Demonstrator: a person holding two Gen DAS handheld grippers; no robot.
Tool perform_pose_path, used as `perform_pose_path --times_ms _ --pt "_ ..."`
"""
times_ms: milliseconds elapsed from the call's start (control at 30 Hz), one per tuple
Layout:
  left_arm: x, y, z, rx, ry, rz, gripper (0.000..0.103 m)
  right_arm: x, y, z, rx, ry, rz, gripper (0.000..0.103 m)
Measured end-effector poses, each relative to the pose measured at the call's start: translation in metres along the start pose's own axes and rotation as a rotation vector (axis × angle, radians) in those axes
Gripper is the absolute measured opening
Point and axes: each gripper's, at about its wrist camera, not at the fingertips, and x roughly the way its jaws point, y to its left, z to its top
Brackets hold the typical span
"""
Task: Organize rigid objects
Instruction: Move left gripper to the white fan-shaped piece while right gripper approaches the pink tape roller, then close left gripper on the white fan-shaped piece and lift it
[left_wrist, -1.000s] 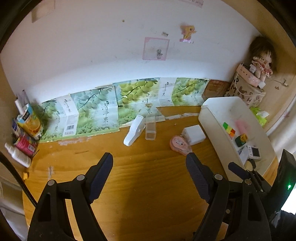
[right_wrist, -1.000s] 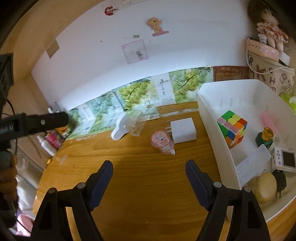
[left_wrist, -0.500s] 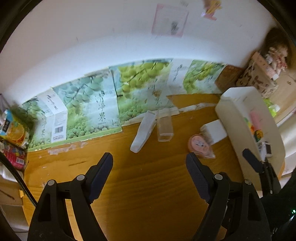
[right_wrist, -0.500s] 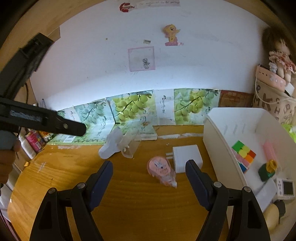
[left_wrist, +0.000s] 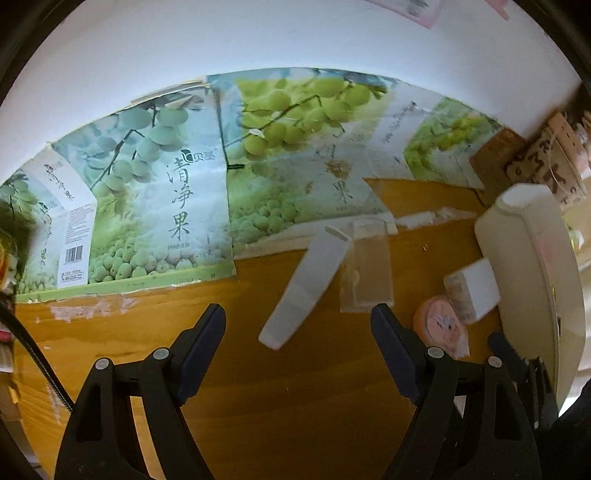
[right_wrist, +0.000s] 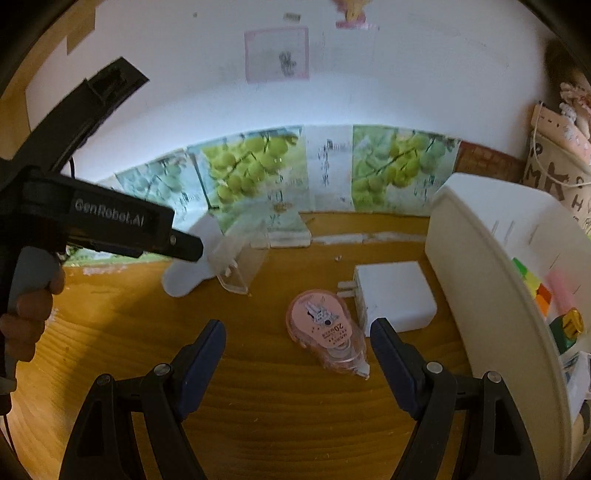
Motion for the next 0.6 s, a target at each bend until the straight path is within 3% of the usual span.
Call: perform_pose_path --times_ms 167,333,433,600 --pt "0.008 0.009 0.001 -0.052 -0.025 -0.029 0.083 0.015 0.0 -0.001 0.003 0.051 -0.018 0.081" --pt "0.015 0.013 0.001 -0.071 -0.039 -0.052 0.075 0.024 0.002 -0.002 -0.018 0.066 -0.045 0.081" --pt "0.02 0.016 0.001 -0.088 -0.053 -0.079 0.067 0.026 0.005 -0.003 -0.043 0.059 -0.057 0.081" --pt "0.032 0.018 0.001 -0.107 -0.033 -0.11 0.044 0.029 0.01 -0.002 -0.083 0.047 -0.093 0.081"
